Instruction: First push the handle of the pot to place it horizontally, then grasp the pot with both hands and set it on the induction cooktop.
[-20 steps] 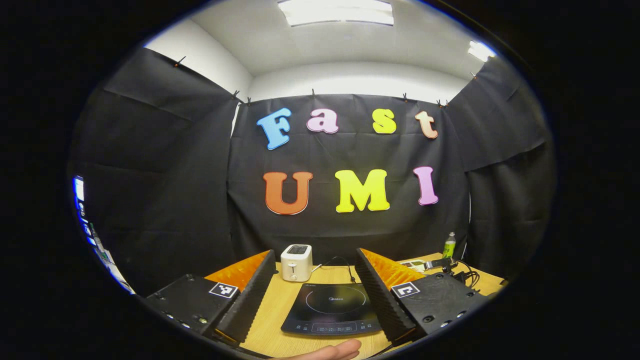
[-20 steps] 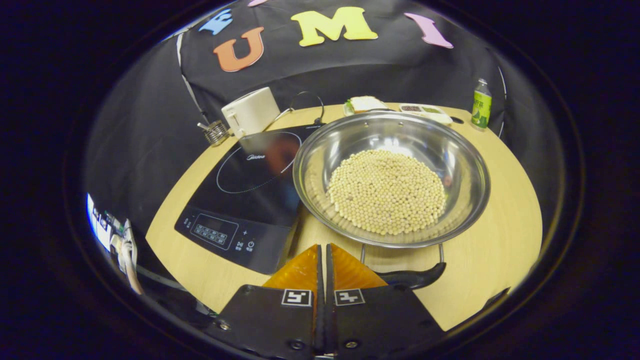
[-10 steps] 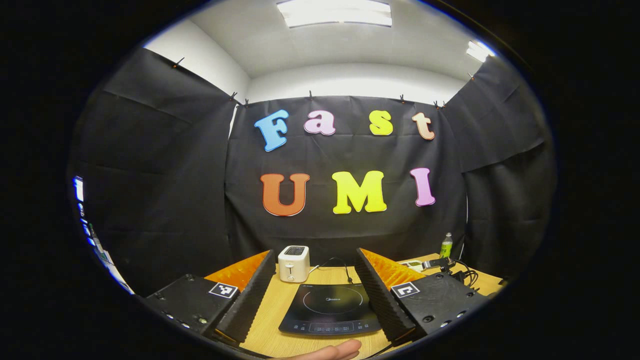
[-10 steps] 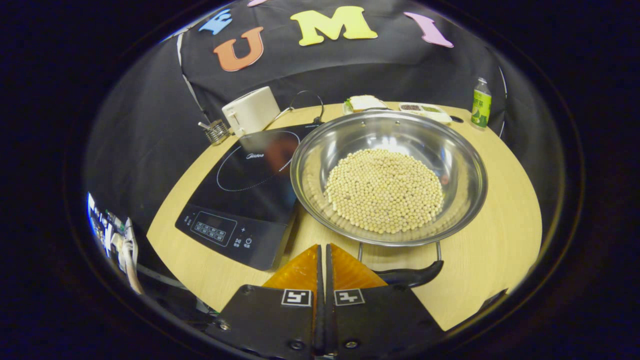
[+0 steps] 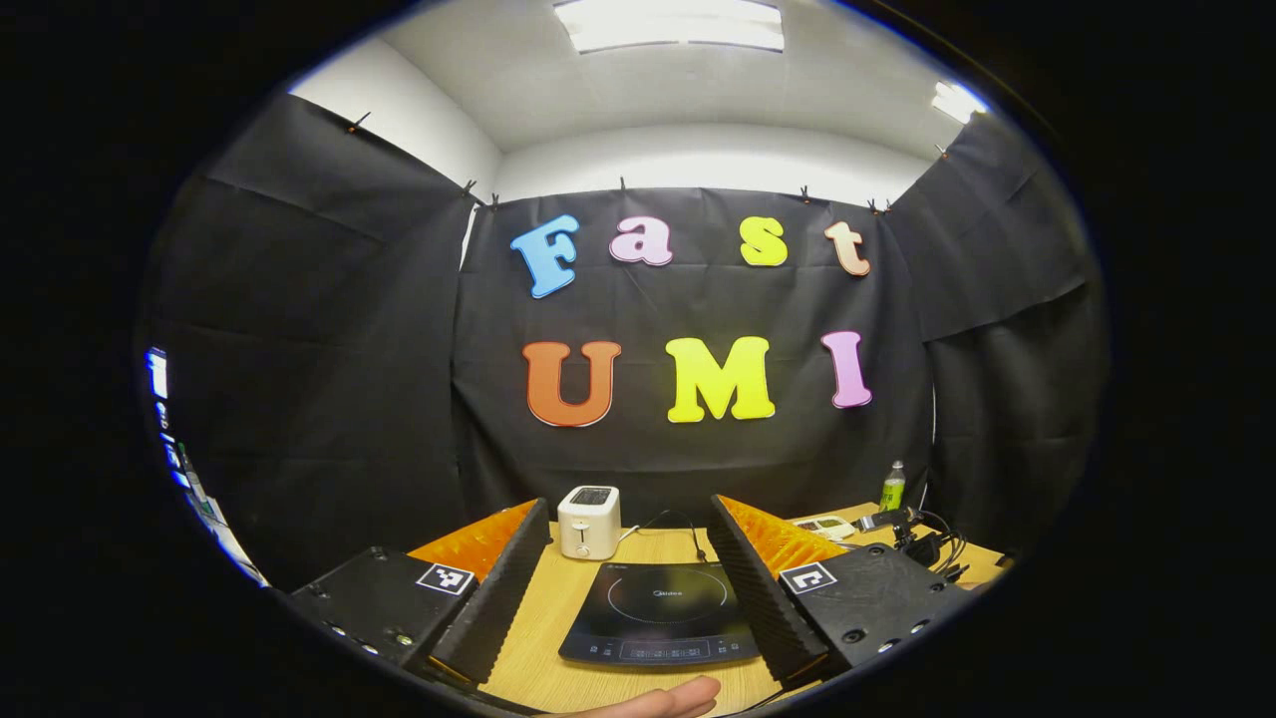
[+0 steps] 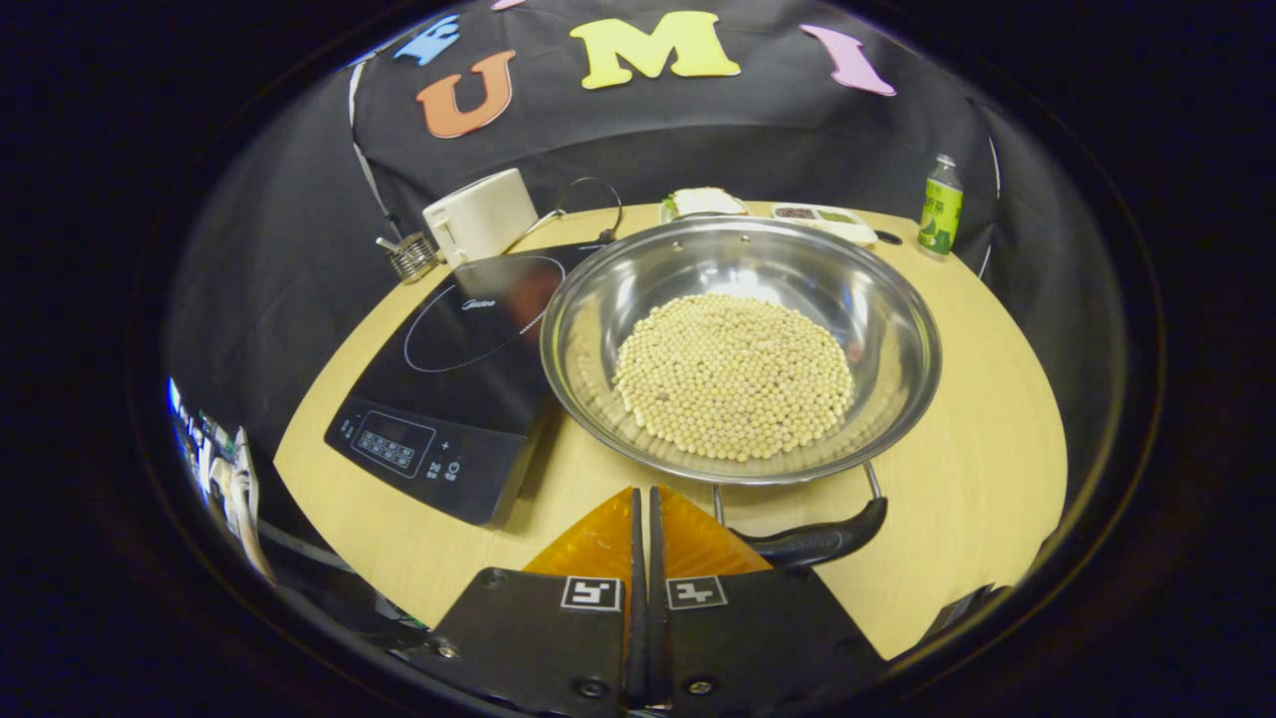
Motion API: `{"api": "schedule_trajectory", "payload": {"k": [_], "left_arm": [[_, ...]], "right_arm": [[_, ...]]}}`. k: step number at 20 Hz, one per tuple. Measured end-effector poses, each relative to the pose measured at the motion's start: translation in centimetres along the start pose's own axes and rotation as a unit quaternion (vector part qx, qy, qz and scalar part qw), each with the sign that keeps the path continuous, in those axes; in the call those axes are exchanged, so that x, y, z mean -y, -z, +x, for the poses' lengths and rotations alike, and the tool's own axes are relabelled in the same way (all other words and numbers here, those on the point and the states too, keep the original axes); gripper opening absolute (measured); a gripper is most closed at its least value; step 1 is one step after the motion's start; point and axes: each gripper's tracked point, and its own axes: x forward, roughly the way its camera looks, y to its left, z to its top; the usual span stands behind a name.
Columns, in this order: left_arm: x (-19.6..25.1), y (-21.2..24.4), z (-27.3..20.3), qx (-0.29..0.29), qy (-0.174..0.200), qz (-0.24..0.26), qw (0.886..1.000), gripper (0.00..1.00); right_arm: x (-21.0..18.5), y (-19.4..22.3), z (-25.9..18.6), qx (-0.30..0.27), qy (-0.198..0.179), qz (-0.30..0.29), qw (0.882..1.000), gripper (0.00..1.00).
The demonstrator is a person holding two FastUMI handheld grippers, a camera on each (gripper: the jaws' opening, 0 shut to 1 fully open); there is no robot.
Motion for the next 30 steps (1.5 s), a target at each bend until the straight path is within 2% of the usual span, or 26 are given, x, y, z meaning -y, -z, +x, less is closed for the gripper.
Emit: {"api": "schedule_trajectory", "payload": {"k": [1,2,4,5,9,10,11,13,14,15,17,20,26,30], "left_arm": [[0.0,-0.1,0.0,-0.001,0.000,-0.002,1.000,0.95],[0.0,-0.1,0.1,-0.001,0.000,-0.002,1.000,0.95],[0.0,0.1,0.0,-0.002,-0.002,-0.002,1.000,0.95],[0.1,0.2,0.0,-0.002,-0.001,-0.001,1.000,0.95],[0.3,0.1,-0.2,-0.001,0.001,0.002,1.000,0.95],[0.3,0.0,-0.1,0.000,0.001,0.001,1.000,0.95],[0.2,0.0,-0.2,0.000,0.000,0.000,1.000,0.95],[0.2,0.1,-0.2,0.000,0.000,-0.003,1.000,0.95],[0.2,0.2,-0.1,-0.001,-0.001,-0.002,1.000,0.95],[0.1,0.2,0.0,-0.003,-0.002,0.000,1.000,0.95],[0.1,0.3,0.0,-0.004,-0.004,0.000,1.000,0.95],[0.1,0.8,0.0,-0.010,-0.006,0.004,1.000,0.95],[0.7,1.4,0.5,-0.011,-0.003,0.010,1.000,0.95],[1.2,2.5,1.1,-0.020,0.000,0.011,1.000,0.95]], "right_arm": [[0.3,0.0,0.0,0.001,0.000,0.002,1.000,0.00],[0.7,0.0,-0.1,0.002,0.001,0.003,1.000,0.04],[1.4,-0.1,-0.3,0.002,0.003,0.004,1.000,0.04],[1.9,-0.2,-0.3,0.002,0.004,0.008,1.000,0.00],[4.5,-0.6,-0.5,0.007,0.017,0.028,0.999,0.01],[5.3,-0.6,-0.5,0.006,0.021,0.033,0.999,0.04],[6.0,-0.7,-0.6,0.006,0.024,0.037,0.999,0.00],[7.6,-0.9,-0.6,0.007,0.036,0.039,0.999,0.04],[8.2,-1.1,-0.5,0.008,0.041,0.040,0.998,0.00],[9.1,-1.1,-0.4,0.009,0.046,0.044,0.998,0.04],[10.5,-1.4,-0.4,0.009,0.057,0.049,0.997,0.00],[12.8,-2.2,-0.3,0.010,0.072,0.045,0.996,0.04],[18.5,-4.1,-0.1,0.013,0.127,0.030,0.991,0.04],[20.7,-4.6,1.1,0.021,0.129,0.050,0.990,0.04]]}}
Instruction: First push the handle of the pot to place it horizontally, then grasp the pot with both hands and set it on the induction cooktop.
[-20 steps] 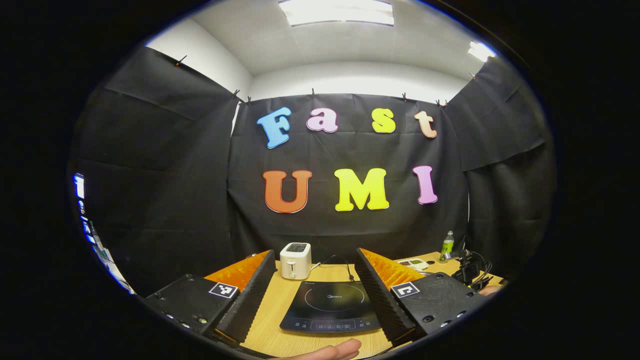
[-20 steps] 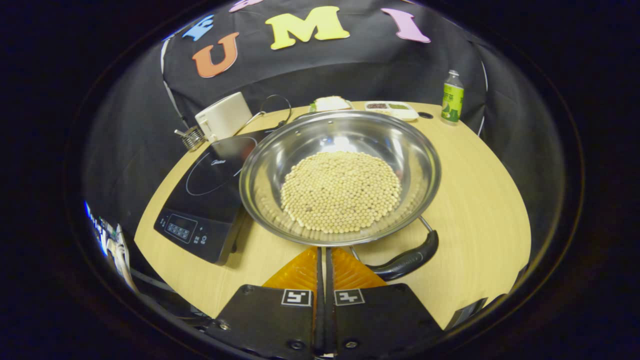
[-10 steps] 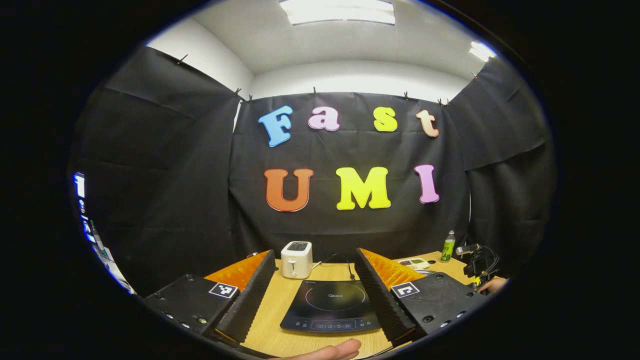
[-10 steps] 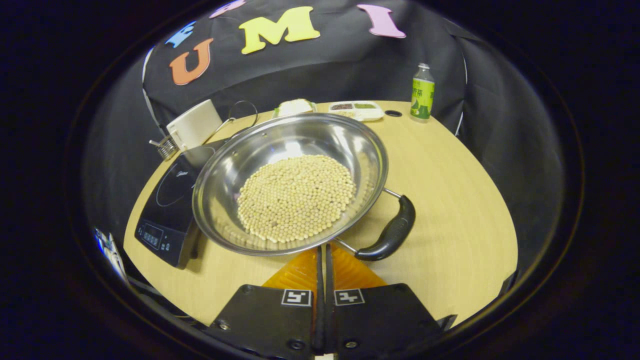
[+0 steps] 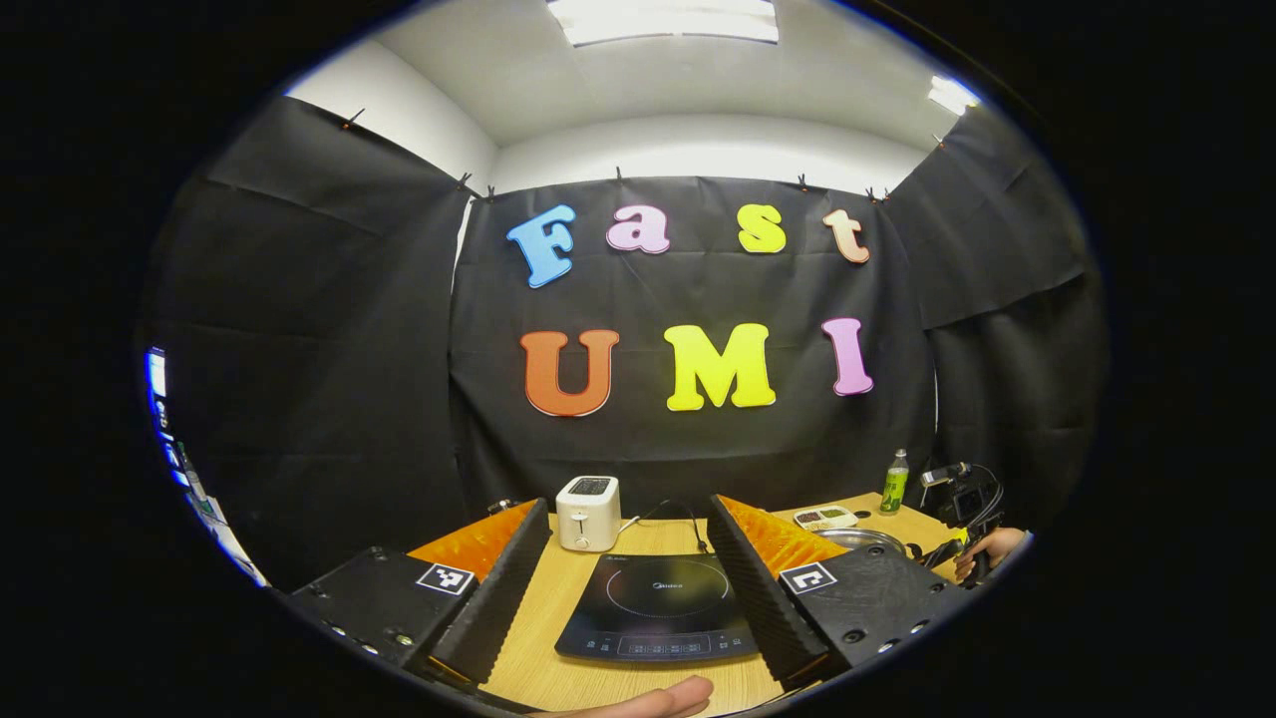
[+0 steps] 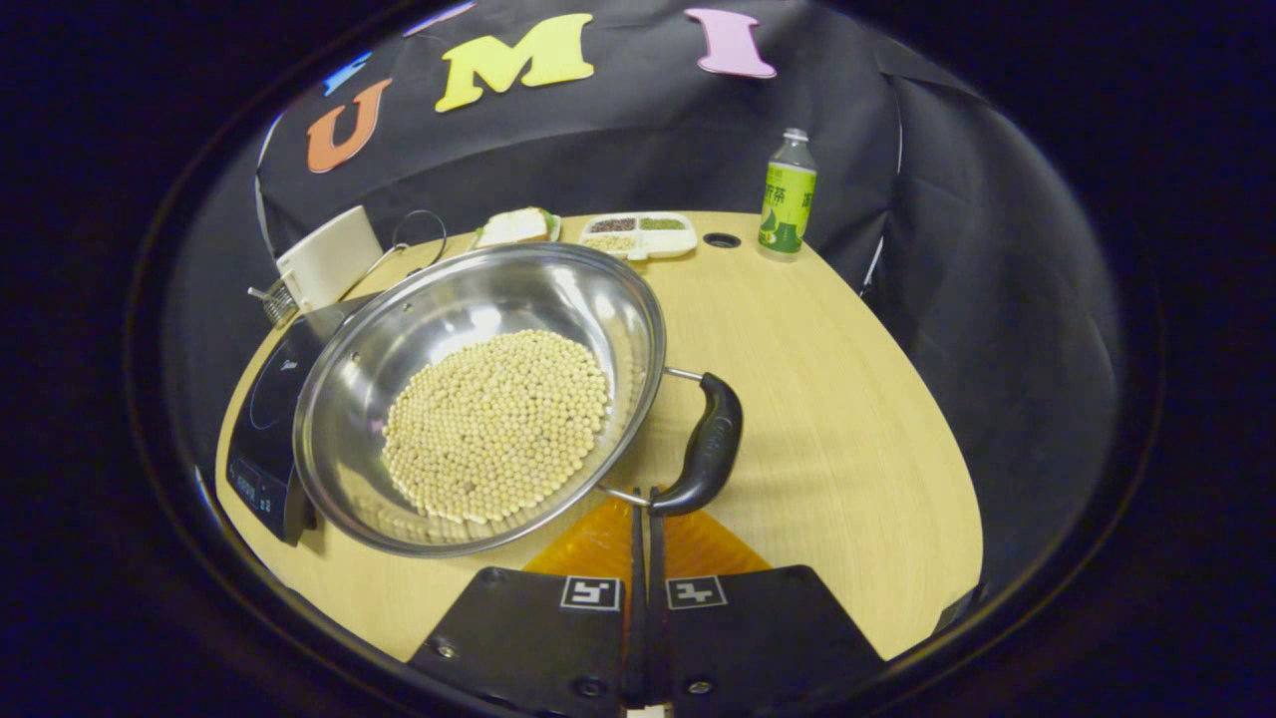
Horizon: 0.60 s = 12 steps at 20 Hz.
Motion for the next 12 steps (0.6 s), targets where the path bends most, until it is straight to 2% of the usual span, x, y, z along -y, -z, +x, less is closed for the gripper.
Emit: {"api": "schedule_trajectory", "payload": {"k": [6,12], "left_arm": [[1.0,2.0,1.2,-0.018,0.008,-0.012,1.000,0.95],[2.9,5.1,4.7,-0.050,0.022,-0.021,0.998,0.95]], "right_arm": [[1.4,-2.2,2.1,0.019,0.013,0.001,1.000,0.04],[2.5,-4.8,4.1,0.042,0.013,-0.003,0.999,0.04]]}}
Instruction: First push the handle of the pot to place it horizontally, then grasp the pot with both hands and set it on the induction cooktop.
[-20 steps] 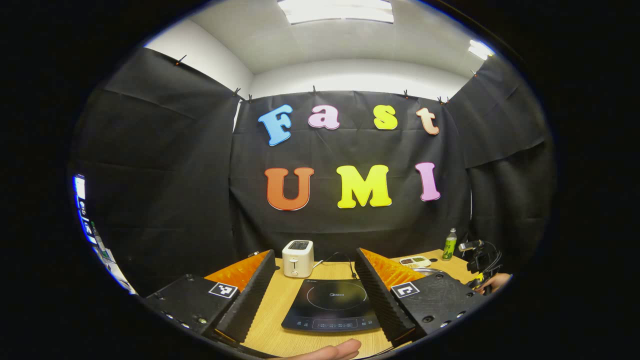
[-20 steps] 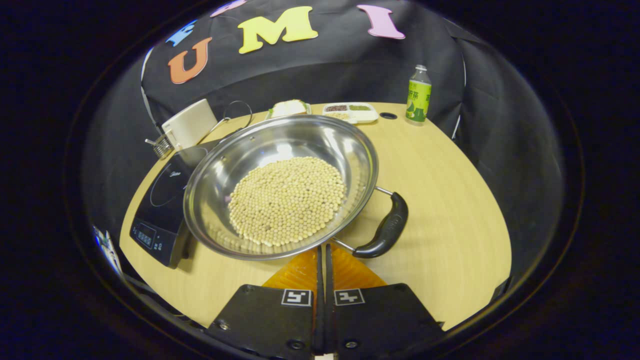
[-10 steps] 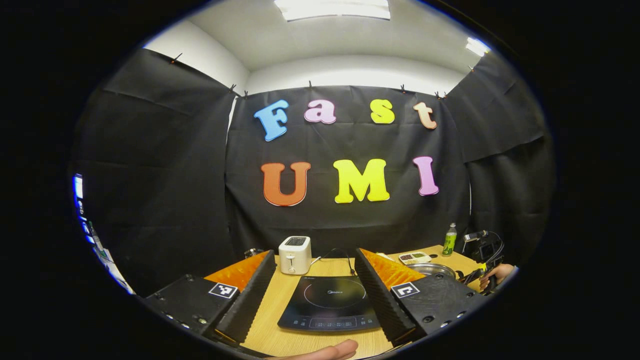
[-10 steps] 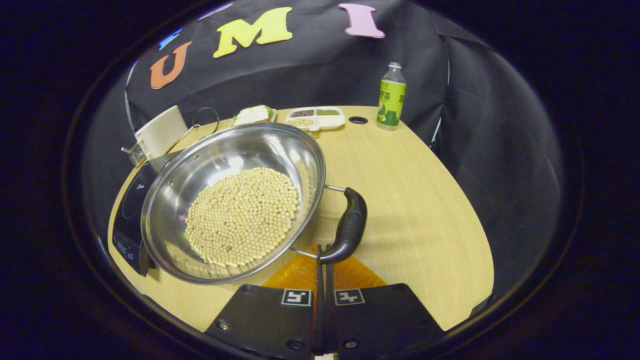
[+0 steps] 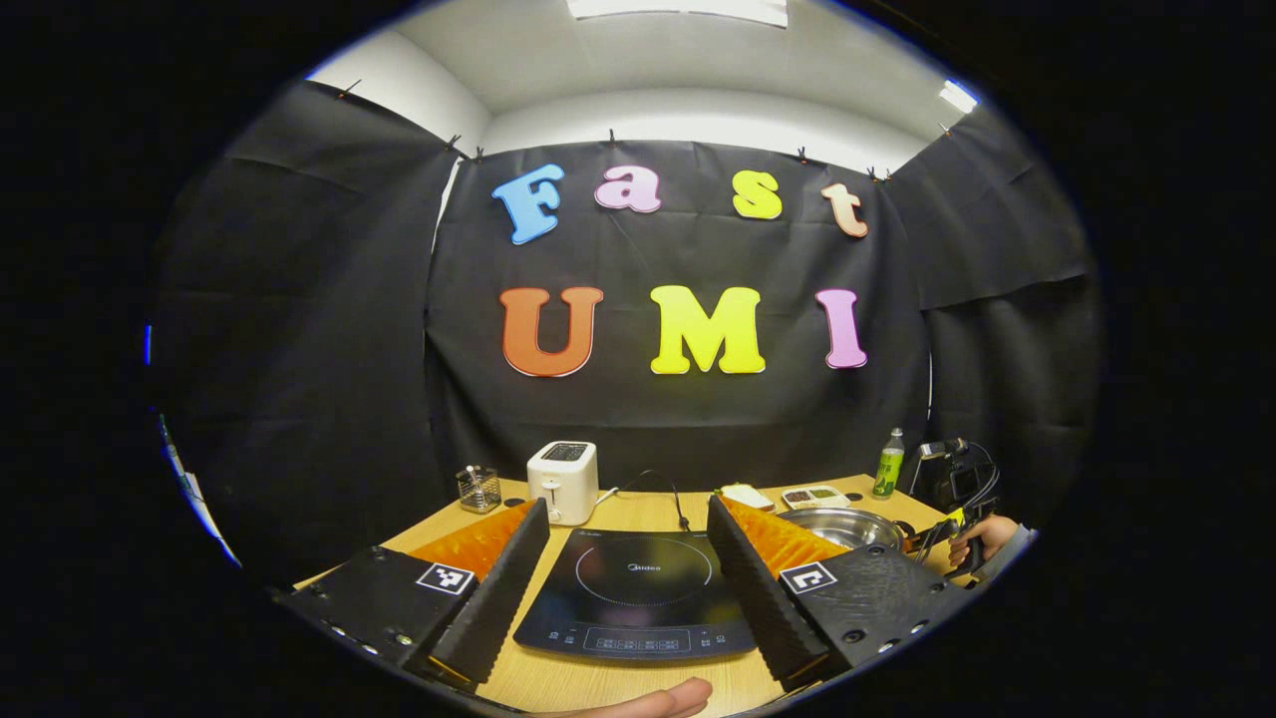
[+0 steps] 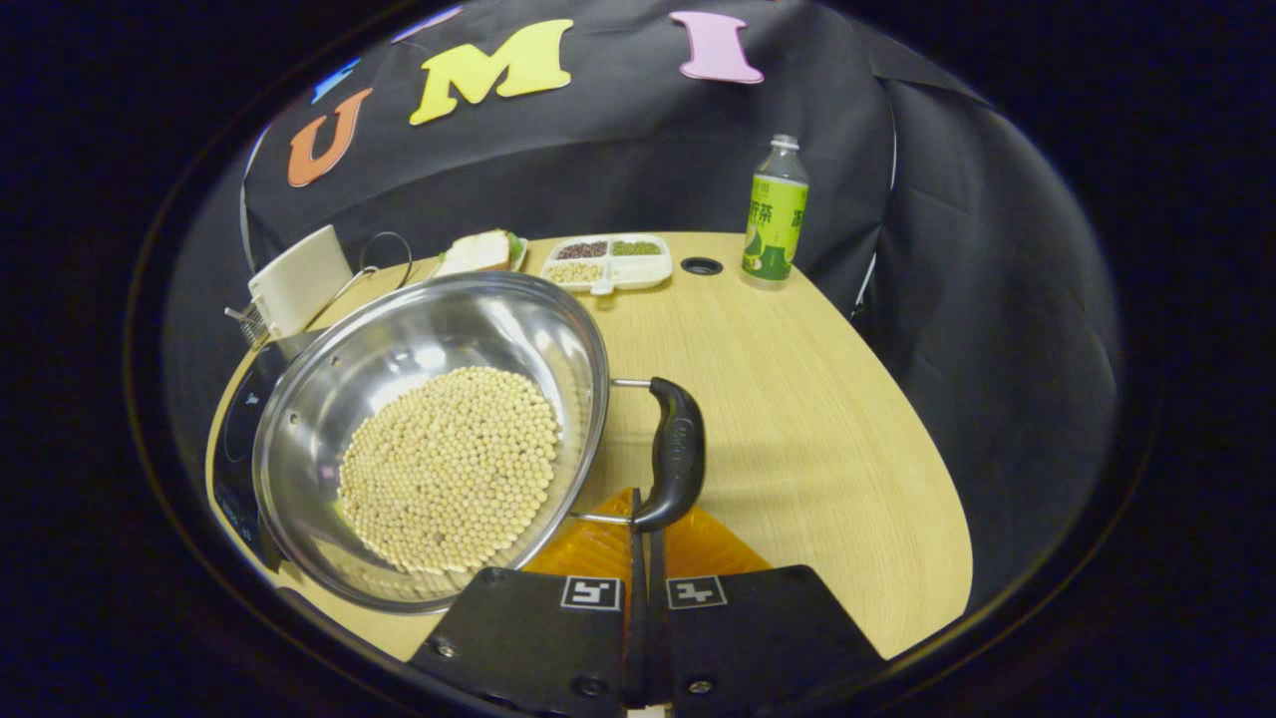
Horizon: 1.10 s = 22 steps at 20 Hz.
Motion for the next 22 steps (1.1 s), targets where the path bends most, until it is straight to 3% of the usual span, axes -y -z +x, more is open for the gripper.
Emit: {"api": "schedule_trajectory", "payload": {"k": [5,11,15,17,18,20,21,22], "left_arm": [[1.5,0.9,2.9,-0.026,0.018,-0.029,0.999,0.95],[1.8,1.6,5.1,-0.034,0.010,-0.033,0.999,0.95],[2.4,2.1,6.4,-0.036,0.000,-0.029,0.999,0.95],[3.0,2.3,7.2,-0.033,-0.002,-0.026,0.999,0.95],[3.3,2.6,7.6,-0.033,0.000,-0.021,0.999,0.95],[3.9,3.2,8.2,-0.033,0.004,-0.009,0.999,0.95],[4.5,3.8,8.6,-0.034,0.012,-0.007,0.999,0.95],[5.3,4.7,9.2,-0.042,0.023,-0.014,0.999,0.95]], "right_arm": [[-0.1,-1.2,-0.1,0.026,-0.024,0.013,0.999,0.04],[0.3,-2.8,-3.5,0.079,-0.032,0.013,0.996,0.04],[0.2,-4.4,-7.2,0.130,-0.042,0.006,0.991,0.12],[-0.2,-4.8,-8.6,0.143,-0.057,0.012,0.988,0.29],[0.1,-5.0,-9.0,0.148,-0.052,0.019,0.987,0.48],[0.5,-5.2,-9.5,0.155,-0.039,0.027,0.987,0.62],[-0.1,-5.4,-9.6,0.155,-0.050,0.030,0.986,0.65],[-0.7,-5.5,-9.7,0.153,-0.061,0.035,0.986,0.75]]}}
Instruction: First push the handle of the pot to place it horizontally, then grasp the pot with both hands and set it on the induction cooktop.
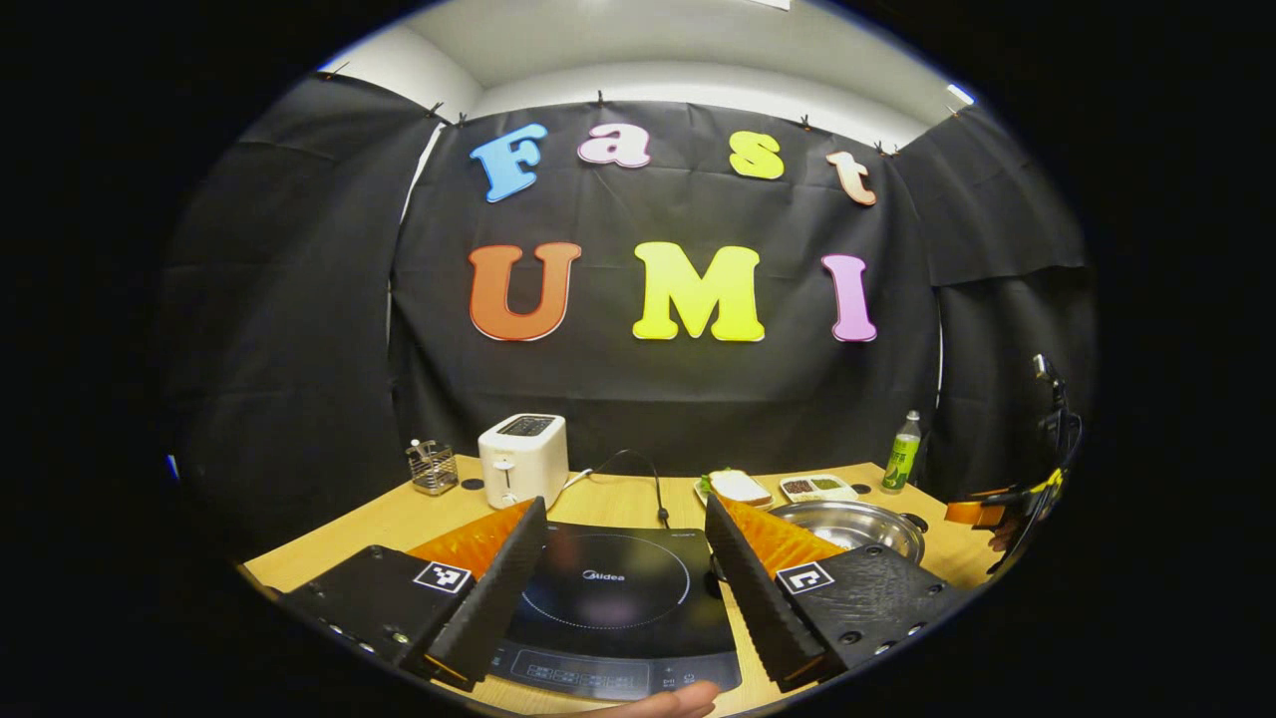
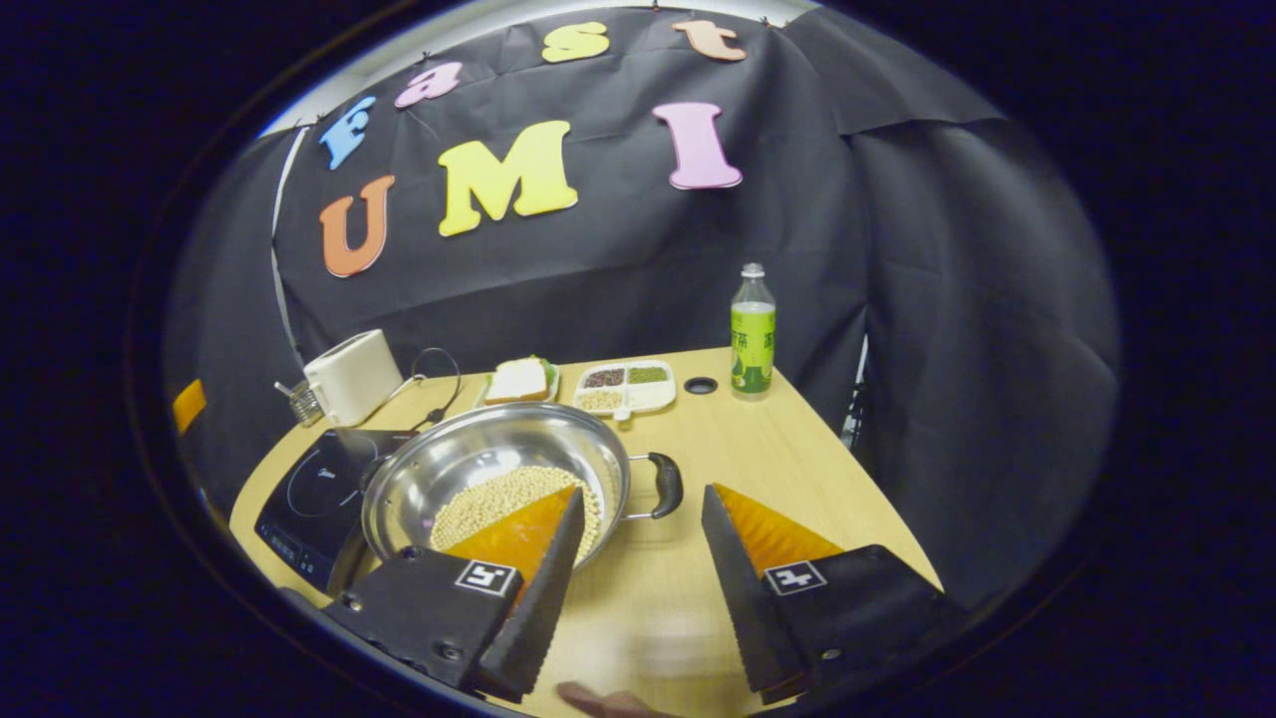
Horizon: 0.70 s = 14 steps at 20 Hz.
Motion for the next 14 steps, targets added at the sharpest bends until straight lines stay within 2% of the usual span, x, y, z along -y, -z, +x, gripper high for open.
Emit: {"api": "schedule_trajectory", "payload": {"k": [3,6,8,14], "left_arm": [[2.6,2.7,2.4,-0.036,0.033,-0.019,0.999,0.95],[4.4,4.5,4.8,-0.066,0.040,0.009,0.997,0.95],[5.7,6.1,6.6,-0.095,0.050,0.011,0.994,0.95],[7.7,10.6,11.2,-0.163,0.043,0.032,0.985,0.95]], "right_arm": [[0.2,-0.6,0.9,-0.001,0.000,-0.013,1.000,0.82],[0.3,-1.3,2.2,0.007,0.005,-0.025,1.000,0.86],[-0.1,-1.2,3.2,0.000,-0.003,-0.030,1.000,0.96],[0.1,-0.7,6.7,-0.020,-0.004,-0.038,0.999,0.96]]}}
